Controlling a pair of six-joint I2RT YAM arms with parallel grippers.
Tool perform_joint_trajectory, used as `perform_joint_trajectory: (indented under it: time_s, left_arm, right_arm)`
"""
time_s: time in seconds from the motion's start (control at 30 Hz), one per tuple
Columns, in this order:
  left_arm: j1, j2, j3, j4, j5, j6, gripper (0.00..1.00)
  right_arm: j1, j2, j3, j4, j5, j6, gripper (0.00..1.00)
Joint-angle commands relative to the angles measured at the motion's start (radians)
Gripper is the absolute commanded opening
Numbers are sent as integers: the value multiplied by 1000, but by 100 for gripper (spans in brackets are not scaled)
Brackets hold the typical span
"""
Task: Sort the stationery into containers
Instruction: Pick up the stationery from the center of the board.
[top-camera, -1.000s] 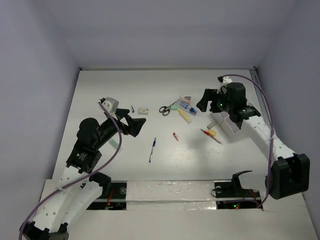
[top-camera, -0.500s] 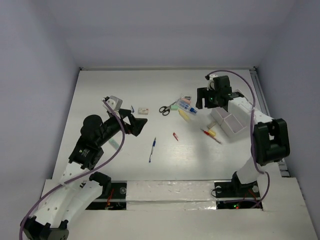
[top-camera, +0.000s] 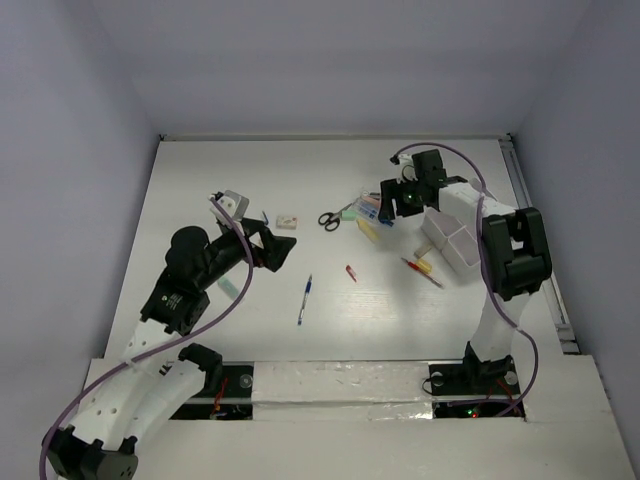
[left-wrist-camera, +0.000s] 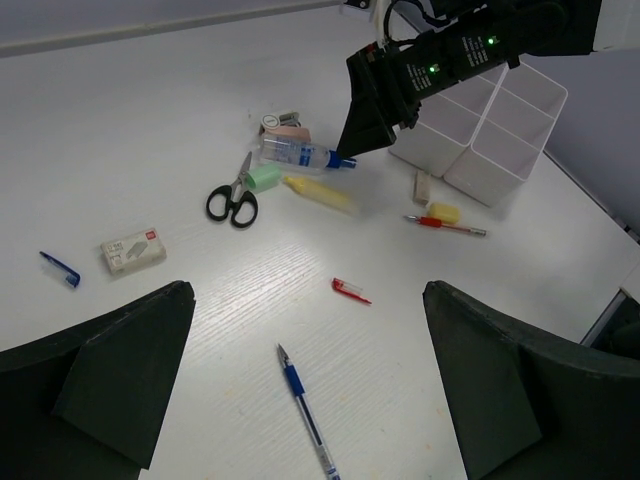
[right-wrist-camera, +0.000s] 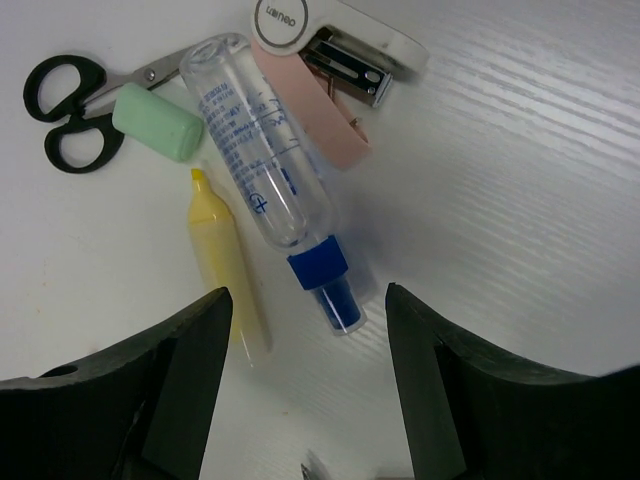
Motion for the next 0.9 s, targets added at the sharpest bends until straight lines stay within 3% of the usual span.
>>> perform_joint_trajectory:
  time_s: [0.0,0.2,0.27,0.53,0.73,0.87]
  left_arm:
    - [2,2,37,23,15,15,99]
    - [2,5,39,21,14,18,99]
    - [2,8,39,21,15,18,99]
    - [2,14,39,30,14,10,99]
    - [2,30,40,37,5,-8,99]
    - [2,45,39,49,-5,-28,99]
  right_arm:
    - [1,33,69,10,-58,-40,68]
    - [1,86,79,2,-63,-44,68]
    - [1,99,79,5,-69,-44,62]
    - [1,131,89,13,-81,-52,59]
    - [1,146,100,-5,-103,-72,40]
    - [1,136,105,-24,-97,-77,22]
